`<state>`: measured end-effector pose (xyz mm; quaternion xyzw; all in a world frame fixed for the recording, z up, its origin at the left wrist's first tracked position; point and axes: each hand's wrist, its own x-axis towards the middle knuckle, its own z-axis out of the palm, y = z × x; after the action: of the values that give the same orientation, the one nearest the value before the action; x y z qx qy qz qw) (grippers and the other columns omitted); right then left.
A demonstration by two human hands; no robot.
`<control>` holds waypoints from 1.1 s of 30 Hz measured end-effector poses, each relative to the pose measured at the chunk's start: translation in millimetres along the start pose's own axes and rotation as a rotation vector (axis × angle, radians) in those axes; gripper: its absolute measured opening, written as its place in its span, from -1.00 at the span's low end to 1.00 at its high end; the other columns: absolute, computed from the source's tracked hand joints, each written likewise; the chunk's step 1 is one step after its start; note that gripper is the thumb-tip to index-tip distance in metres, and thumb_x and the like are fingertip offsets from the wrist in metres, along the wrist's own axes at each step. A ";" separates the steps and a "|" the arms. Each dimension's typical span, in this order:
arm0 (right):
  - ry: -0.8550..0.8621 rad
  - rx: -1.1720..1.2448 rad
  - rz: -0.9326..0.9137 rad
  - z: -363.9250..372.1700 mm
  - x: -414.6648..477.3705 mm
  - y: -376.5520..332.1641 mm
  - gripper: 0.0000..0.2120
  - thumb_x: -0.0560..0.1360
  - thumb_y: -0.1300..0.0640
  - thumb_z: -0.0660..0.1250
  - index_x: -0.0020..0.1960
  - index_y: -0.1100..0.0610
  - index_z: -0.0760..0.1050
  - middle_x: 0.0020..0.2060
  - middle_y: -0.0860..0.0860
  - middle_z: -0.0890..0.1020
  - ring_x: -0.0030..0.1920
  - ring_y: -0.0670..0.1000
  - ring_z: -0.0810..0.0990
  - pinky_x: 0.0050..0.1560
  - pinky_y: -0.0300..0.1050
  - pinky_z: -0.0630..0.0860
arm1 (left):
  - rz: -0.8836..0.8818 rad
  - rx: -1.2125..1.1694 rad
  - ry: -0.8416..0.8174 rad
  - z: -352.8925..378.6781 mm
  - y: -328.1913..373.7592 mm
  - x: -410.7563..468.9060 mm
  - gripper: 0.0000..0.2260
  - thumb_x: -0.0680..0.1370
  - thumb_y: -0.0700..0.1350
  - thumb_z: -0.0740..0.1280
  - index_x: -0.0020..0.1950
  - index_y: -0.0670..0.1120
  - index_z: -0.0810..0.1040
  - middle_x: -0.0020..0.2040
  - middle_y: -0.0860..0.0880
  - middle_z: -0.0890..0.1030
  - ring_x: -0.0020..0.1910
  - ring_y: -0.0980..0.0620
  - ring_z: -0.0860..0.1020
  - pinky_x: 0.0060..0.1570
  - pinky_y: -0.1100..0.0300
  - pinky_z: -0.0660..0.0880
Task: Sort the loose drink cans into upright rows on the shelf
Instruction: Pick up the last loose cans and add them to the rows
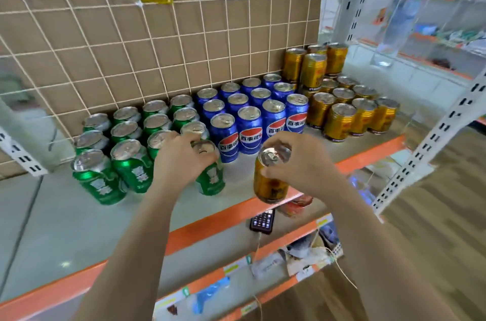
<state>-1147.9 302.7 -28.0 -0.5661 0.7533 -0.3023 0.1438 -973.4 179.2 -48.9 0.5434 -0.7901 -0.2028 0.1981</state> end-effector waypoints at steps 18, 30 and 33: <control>-0.068 0.065 -0.172 -21.0 99.3 27.5 -0.58 0.27 0.03 0.51 0.10 -0.09 0.50 -0.04 -0.16 0.57 0.05 -0.07 0.51 0.06 -0.09 0.54 | -0.081 0.390 -0.137 -18.0 34.4 31.8 -0.36 0.36 0.30 0.36 0.36 0.09 0.34 0.29 -0.04 0.37 0.27 -0.10 0.38 0.08 0.04 0.40; -0.111 0.129 -0.303 -107.5 149.3 90.4 -0.67 0.32 0.08 0.51 0.05 -0.06 0.55 -0.07 -0.25 0.58 -0.06 -0.28 0.52 -0.19 -0.57 0.40 | 0.113 0.210 0.110 58.2 160.3 92.8 -0.48 0.52 0.18 0.24 0.44 0.03 0.28 0.36 -0.09 0.36 0.34 -0.14 0.31 0.20 0.00 0.36; -0.103 0.128 -0.287 -133.9 164.7 114.6 -0.68 0.30 0.07 0.51 0.01 -0.11 0.54 -0.13 -0.33 0.54 -0.07 -0.40 0.47 -0.22 -0.60 0.36 | 0.115 0.195 0.105 77.9 189.2 108.3 -0.49 0.53 0.16 0.23 0.44 0.03 0.28 0.36 -0.08 0.36 0.34 -0.15 0.31 0.19 0.01 0.36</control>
<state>-1362.9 207.3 25.7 -0.6725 0.6354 -0.3376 0.1734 -1198.1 147.6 -2.9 0.5239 -0.8245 -0.0846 0.1966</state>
